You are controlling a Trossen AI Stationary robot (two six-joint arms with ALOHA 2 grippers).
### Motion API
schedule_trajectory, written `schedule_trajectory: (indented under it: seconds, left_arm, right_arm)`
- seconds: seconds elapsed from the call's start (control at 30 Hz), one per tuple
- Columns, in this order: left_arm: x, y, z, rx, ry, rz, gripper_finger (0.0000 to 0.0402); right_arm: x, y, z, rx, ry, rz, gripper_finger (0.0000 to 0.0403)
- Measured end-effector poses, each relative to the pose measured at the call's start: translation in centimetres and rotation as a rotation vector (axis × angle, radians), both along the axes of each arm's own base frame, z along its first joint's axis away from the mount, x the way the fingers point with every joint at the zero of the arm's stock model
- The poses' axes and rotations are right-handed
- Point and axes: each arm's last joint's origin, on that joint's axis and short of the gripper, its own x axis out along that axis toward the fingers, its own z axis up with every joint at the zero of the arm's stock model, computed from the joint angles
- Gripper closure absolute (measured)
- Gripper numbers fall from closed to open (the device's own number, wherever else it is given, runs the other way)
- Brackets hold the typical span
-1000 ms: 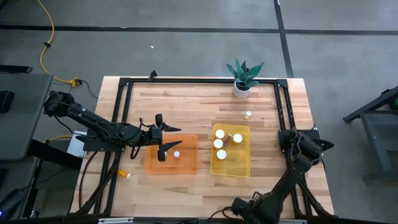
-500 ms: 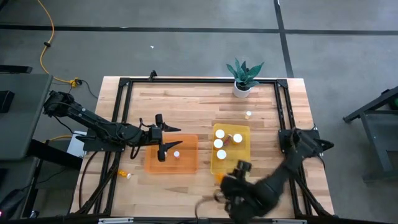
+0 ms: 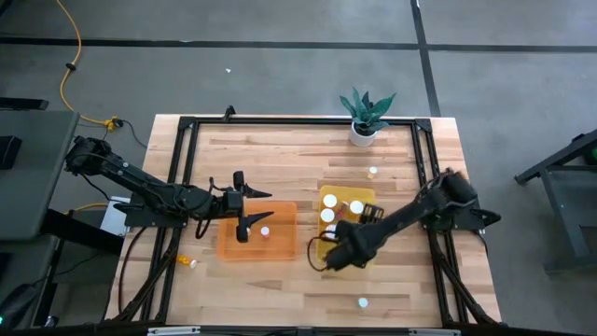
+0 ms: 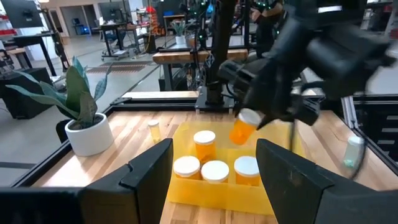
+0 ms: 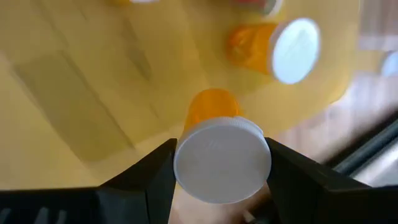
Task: Pick and place medicine bottles into bin by pill shape (circle, oval)
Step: Put the orange capsule bottle into the yellow bin, then put the blue tablet bottle into the orange bin
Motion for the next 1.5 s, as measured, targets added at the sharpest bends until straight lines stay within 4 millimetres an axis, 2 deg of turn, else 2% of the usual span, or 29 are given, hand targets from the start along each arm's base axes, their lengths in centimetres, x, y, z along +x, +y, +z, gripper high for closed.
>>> schedule_trajectory:
  seconds: [0.23,0.47,0.7,1.07,1.17,1.37,1.5]
  left_arm:
    - [0.0,0.0,0.0,-0.004,-0.003,0.000,0.0181]
    - [0.0,0.0,0.0,-0.018,-0.007,0.002,0.0181]
    - [0.0,0.0,0.0,-0.018,-0.007,0.002,0.0181]
    - [0.0,0.0,0.0,-0.018,-0.007,0.002,0.0181]
    - [0.0,0.0,0.0,-0.018,-0.006,0.002,0.0181]
    - [0.0,0.0,0.0,-0.018,-0.007,0.003,0.0181]
    - [0.0,0.0,0.0,-0.017,-0.006,0.003,0.0181]
  right_arm:
    - [-1.1,-2.5,0.0,0.220,-0.278,-0.056,0.0203]
    - [-2.6,-5.1,-2.0,0.203,-0.234,-0.246,0.0201]
    - [-2.4,-5.4,-2.2,0.226,-0.247,-0.319,0.0201]
    - [-2.1,-5.3,-2.1,0.272,-0.264,-0.337,0.0199]
    - [-2.1,-5.3,-2.1,0.278,-0.262,-0.346,0.0182]
    - [-2.2,-5.4,-2.0,0.280,-0.257,-0.330,0.0114]
    - [-2.8,-5.6,-0.4,0.289,-0.310,-0.313,0.0089]
